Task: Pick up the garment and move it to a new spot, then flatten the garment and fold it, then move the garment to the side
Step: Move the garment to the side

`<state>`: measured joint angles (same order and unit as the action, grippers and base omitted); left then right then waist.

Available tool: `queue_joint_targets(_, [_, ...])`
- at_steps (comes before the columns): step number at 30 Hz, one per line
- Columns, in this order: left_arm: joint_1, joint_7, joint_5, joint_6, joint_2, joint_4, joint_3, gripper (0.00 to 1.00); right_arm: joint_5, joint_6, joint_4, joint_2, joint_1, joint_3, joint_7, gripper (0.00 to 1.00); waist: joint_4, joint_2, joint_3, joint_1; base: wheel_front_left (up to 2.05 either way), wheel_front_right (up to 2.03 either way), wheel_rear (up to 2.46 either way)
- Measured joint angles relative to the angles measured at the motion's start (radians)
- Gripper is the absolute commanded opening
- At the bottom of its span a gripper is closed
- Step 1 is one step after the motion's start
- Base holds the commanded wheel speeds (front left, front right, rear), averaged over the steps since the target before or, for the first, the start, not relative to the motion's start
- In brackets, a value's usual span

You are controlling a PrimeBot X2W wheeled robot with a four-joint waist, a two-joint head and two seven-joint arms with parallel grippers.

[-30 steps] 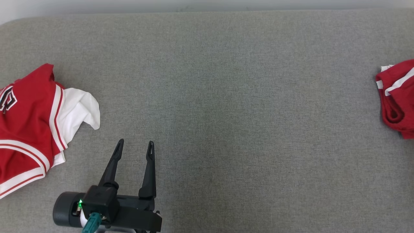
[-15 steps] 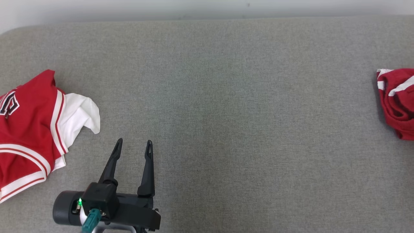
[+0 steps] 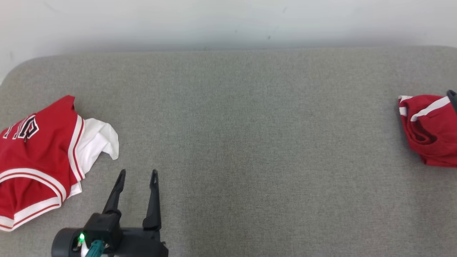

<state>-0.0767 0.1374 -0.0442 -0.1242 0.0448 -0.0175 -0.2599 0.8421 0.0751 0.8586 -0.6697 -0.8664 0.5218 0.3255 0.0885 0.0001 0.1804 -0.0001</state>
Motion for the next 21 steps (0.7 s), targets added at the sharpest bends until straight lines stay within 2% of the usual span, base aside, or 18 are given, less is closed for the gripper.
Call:
queue_joint_targets(13, [0.059,0.004,0.0,0.0,0.0,0.005,0.049,1.0,0.078,0.003,-0.202,0.107,0.206,-0.096,-0.324,1.0,-0.026,-0.0001,-0.089,-0.0001,0.0,0.0,0.0])
queue_joint_targets(21, [0.102,0.004,0.002,0.0,0.0,0.015,0.07,1.0,0.084,-0.051,-0.339,0.15,0.369,-0.119,-0.475,1.0,-0.042,-0.0001,-0.134,-0.0001,0.0,0.0,0.0])
